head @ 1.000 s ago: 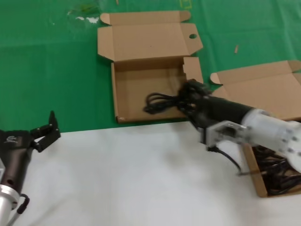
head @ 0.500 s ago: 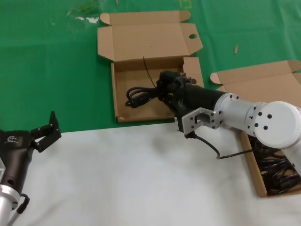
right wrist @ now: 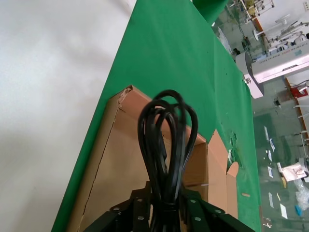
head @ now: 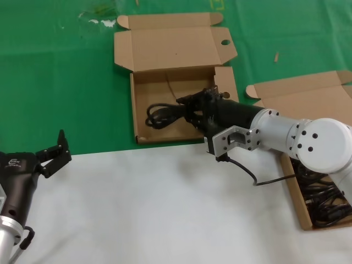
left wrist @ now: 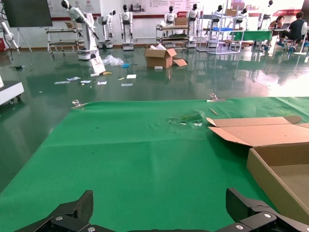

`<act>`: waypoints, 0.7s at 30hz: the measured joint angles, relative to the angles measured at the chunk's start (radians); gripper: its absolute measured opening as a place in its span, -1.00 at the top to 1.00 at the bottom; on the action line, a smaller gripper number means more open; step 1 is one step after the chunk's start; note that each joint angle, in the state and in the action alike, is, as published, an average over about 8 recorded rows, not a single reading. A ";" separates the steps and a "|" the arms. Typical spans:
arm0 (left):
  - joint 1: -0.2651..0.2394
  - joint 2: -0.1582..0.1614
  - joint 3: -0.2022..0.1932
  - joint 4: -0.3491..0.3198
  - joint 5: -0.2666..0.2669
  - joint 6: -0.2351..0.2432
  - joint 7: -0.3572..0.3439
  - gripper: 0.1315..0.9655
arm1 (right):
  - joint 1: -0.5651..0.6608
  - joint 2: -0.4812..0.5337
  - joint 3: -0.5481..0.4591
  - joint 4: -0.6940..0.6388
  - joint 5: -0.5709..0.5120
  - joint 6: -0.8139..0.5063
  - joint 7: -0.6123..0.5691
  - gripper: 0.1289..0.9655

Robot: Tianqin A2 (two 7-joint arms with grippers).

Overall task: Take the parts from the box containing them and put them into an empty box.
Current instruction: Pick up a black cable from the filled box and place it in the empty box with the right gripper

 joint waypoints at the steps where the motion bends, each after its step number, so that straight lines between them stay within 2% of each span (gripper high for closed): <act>1: 0.000 0.000 0.000 0.000 0.000 0.000 0.000 -1.00 | 0.000 0.000 0.000 0.000 0.000 0.000 0.000 0.79; 5: 0.000 0.000 0.000 0.000 0.000 0.000 0.000 -1.00 | 0.000 0.000 0.000 0.000 0.000 0.000 0.000 0.72; 14: 0.000 0.000 0.000 0.000 0.000 0.000 0.000 -1.00 | 0.000 0.000 0.000 0.000 0.000 0.000 0.000 0.37; 21: 0.000 0.000 0.000 0.000 0.000 0.000 0.000 -1.00 | 0.000 0.000 0.000 0.000 0.000 0.000 0.000 -0.07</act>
